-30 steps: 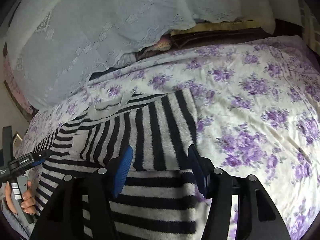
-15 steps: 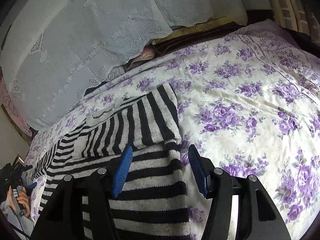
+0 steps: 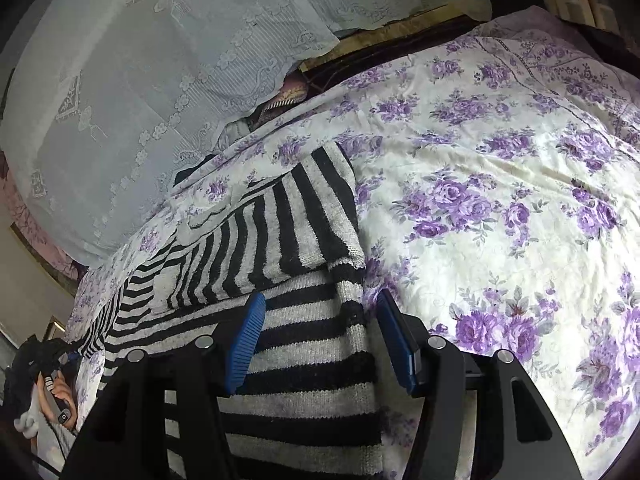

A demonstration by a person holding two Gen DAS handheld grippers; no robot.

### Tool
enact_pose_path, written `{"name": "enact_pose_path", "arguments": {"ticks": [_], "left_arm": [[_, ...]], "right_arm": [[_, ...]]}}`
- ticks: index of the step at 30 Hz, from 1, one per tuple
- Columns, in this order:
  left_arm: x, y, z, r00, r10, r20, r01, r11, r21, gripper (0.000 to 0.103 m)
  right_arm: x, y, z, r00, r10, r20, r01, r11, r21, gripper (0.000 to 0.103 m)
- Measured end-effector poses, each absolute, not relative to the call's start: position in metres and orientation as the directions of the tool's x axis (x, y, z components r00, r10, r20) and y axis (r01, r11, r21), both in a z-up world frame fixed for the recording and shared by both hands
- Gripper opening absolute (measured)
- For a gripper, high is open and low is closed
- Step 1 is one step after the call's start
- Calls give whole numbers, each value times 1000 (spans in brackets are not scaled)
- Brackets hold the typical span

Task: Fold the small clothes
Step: 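Lift the sleeve with the left gripper and lay it across the body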

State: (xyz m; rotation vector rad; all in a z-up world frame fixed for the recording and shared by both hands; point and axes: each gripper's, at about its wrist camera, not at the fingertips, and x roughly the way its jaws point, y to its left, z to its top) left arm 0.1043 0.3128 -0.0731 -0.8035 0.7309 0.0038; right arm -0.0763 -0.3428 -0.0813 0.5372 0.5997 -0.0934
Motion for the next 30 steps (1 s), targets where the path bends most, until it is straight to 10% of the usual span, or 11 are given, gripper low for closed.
{"name": "enact_pose_path", "arguments": {"ticks": [30], "left_arm": [[85, 117, 40, 779, -235, -582, 77, 956, -283, 11]], "right_arm": [[-30, -278, 22, 862, 299, -410, -39, 845, 534, 62]]}}
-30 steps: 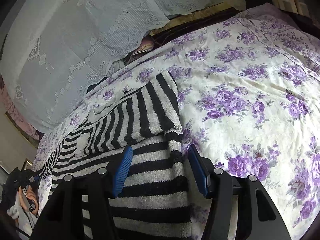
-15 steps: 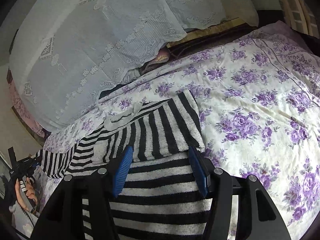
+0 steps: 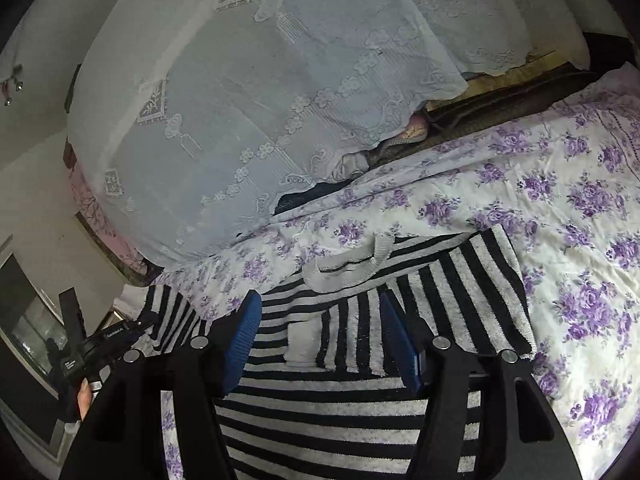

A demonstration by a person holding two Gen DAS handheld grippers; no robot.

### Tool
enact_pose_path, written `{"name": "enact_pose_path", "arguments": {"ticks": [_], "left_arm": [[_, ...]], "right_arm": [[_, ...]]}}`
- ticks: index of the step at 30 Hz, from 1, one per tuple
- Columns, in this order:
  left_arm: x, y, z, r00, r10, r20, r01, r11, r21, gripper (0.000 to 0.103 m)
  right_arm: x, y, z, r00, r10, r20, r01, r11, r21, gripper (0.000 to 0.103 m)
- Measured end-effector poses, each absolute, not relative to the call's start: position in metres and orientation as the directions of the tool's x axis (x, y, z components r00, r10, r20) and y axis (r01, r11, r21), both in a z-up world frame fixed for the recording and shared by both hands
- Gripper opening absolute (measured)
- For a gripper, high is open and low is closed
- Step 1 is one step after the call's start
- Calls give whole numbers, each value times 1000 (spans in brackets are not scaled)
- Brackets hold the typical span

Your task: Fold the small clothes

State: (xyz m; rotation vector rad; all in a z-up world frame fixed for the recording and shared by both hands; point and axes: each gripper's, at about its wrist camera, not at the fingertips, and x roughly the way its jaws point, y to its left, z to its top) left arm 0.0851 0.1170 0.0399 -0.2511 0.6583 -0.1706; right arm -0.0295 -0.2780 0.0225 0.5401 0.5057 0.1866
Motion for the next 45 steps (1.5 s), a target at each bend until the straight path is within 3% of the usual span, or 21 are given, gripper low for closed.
{"name": "enact_pose_path", "arguments": {"ticks": [11, 26, 30, 32, 34, 37, 40, 45], "left_arm": [[89, 20, 26, 718, -320, -617, 215, 946, -241, 9], [80, -61, -63, 539, -372, -756, 335, 918, -213, 10], [76, -63, -72, 526, -377, -763, 349, 913, -211, 23], [73, -61, -69, 528, -384, -758, 356, 910, -213, 35], [66, -57, -64, 541, -380, -750, 360, 911, -202, 53], [53, -45, -54, 570, -382, -728, 374, 909, -183, 70], [44, -11, -43, 625, -354, -696, 340, 926, -166, 77], [50, 48, -42, 714, -180, -676, 177, 981, -75, 79]], "right_arm": [[-16, -312, -7, 820, 358, -446, 21, 760, 649, 62], [1, -298, -38, 754, 416, -509, 38, 745, 666, 62], [5, -293, -47, 732, 439, -522, 38, 737, 674, 62], [8, -291, -53, 716, 464, -522, 39, 720, 693, 62], [10, -290, -58, 703, 492, -514, 35, 698, 716, 62], [13, -283, -61, 687, 523, -504, 17, 683, 731, 57], [18, -270, -64, 667, 543, -510, 15, 675, 738, 55], [41, -244, -62, 631, 539, -559, 26, 705, 709, 54]]}}
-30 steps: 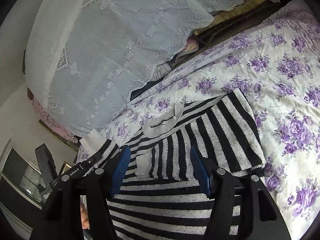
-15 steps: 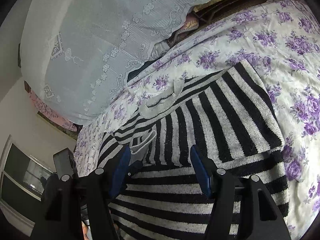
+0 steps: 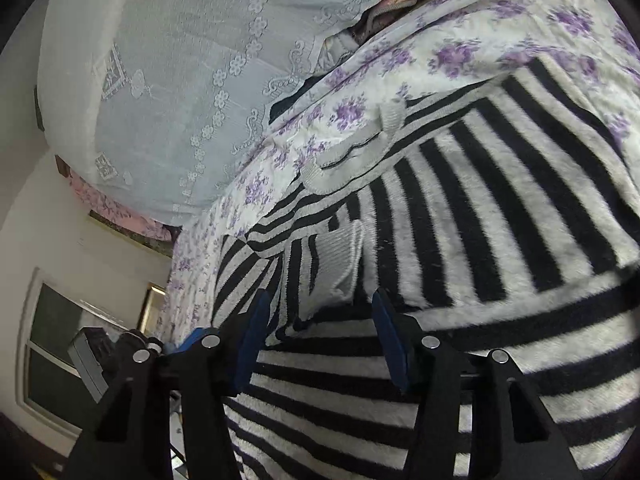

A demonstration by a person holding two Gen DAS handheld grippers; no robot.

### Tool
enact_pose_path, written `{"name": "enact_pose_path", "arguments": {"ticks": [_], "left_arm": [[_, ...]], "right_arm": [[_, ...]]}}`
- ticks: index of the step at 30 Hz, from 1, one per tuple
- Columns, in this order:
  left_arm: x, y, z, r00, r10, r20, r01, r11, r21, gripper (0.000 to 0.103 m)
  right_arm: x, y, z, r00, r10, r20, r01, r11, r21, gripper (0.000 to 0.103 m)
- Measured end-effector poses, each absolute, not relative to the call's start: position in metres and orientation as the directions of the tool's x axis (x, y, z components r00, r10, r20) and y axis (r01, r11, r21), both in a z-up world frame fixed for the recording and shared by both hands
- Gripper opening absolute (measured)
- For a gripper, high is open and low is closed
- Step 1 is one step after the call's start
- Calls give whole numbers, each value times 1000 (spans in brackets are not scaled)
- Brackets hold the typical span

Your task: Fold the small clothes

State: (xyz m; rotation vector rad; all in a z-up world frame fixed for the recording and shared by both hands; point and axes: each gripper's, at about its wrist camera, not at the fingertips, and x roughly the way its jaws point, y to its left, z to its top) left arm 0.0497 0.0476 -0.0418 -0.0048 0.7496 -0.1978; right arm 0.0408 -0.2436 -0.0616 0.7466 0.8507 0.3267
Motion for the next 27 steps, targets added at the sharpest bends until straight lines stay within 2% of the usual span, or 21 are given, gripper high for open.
{"name": "enact_pose_path", "arguments": {"ticks": [1, 3, 4, 7, 9, 10, 13, 17, 18, 20, 27], "left_arm": [[52, 63, -45, 721, -134, -680, 136, 989, -52, 79], [54, 82, -49, 715, -118, -690, 114, 992, -52, 80], [55, 88, -51, 710, -114, -695, 111, 993, -49, 84], [60, 110, -59, 706, -44, -707, 52, 999, -10, 88], [63, 121, -64, 685, -68, -726, 40, 998, -56, 88], [66, 123, -67, 674, -81, -735, 38, 996, -75, 88], [64, 117, -68, 681, -66, -729, 55, 998, -40, 88], [56, 97, -60, 703, -123, -701, 138, 990, -35, 90], [57, 94, -59, 704, -121, -699, 137, 990, -32, 93], [64, 86, -60, 696, -102, -710, 121, 992, -24, 94], [80, 74, -67, 635, -100, -766, 112, 993, -37, 94]], "right_arm": [[47, -240, -63, 620, 542, -568, 37, 702, 711, 54], [61, -233, -69, 593, 544, -593, 71, 699, 712, 54], [67, -231, -73, 578, 544, -607, 88, 699, 710, 54], [80, -222, -84, 553, 537, -636, 121, 704, 700, 54], [86, -216, -84, 556, 521, -648, 107, 728, 677, 40], [87, -212, -83, 555, 522, -648, 93, 735, 672, 10], [77, -219, -65, 633, 506, -586, 38, 735, 677, 10], [61, -248, -26, 736, 425, -526, 1, 777, 630, 9], [61, -258, -21, 742, 409, -532, 3, 791, 612, 9], [62, -274, -21, 734, 382, -562, 26, 811, 585, 9], [67, -302, -72, 664, 366, -652, 129, 803, 581, 10]]}}
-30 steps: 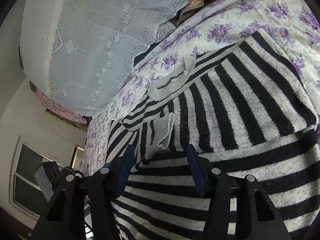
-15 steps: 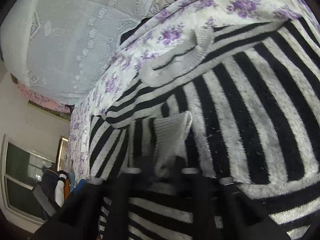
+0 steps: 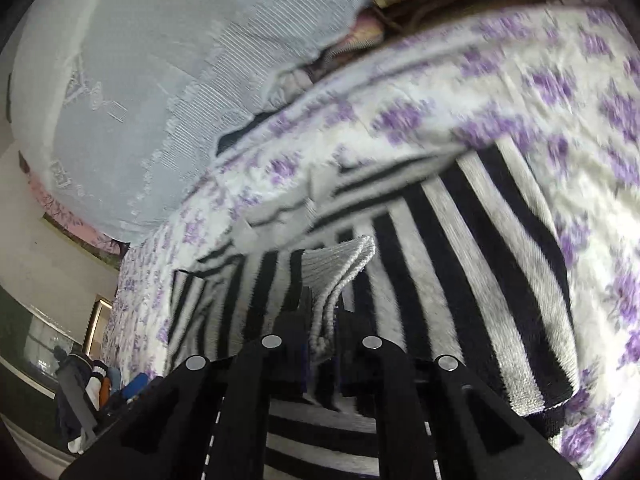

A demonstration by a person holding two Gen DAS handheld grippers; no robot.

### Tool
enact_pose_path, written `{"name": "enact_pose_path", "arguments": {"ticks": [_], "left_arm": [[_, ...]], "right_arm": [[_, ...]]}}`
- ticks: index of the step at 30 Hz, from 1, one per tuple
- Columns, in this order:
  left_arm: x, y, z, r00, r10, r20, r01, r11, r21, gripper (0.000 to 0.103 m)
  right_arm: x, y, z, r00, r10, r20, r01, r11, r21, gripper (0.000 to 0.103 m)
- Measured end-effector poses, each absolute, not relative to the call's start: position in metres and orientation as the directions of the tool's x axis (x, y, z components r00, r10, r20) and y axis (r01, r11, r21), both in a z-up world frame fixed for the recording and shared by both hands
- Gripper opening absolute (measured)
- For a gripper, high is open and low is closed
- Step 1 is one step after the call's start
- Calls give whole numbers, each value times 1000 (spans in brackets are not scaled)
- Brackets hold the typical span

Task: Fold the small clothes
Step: 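Fold the sweater's side edge inward toward the middle with the left gripper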

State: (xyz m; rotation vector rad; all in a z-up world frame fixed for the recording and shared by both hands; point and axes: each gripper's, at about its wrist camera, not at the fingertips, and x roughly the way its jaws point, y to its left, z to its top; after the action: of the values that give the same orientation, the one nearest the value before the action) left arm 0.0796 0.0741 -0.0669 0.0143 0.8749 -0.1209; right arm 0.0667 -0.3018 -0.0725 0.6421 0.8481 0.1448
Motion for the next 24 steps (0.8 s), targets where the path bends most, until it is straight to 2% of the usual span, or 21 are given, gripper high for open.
{"name": "enact_pose_path", "arguments": {"ticks": [3, 5, 9, 15, 18, 20, 24], "left_arm": [[79, 69, -50, 663, -116, -740, 124, 991, -44, 94], [80, 60, -38, 678, -124, -724, 150, 988, -29, 94], [84, 39, -31, 692, -123, -712, 181, 983, 7, 94], [68, 43, -38, 694, -161, -702, 183, 982, -44, 94], [67, 57, -36, 695, -183, -695, 162, 982, -97, 94], [68, 64, -34, 696, -186, -694, 141, 982, -123, 94], [81, 55, -43, 670, -141, -729, 128, 989, -74, 94]], "right_arm": [[65, -299, -78, 674, 348, -652, 129, 813, 568, 10], [61, -295, -63, 706, 362, -608, 82, 812, 578, 10], [60, -277, -9, 760, 431, -486, -59, 791, 609, 10], [61, -232, 67, 755, 531, -385, -248, 774, 582, 10], [53, -228, 90, 775, 534, -338, -294, 779, 554, 10], [48, -238, 85, 792, 485, -371, -255, 815, 519, 10], [60, -281, 16, 755, 337, -563, -21, 870, 493, 10]]}}
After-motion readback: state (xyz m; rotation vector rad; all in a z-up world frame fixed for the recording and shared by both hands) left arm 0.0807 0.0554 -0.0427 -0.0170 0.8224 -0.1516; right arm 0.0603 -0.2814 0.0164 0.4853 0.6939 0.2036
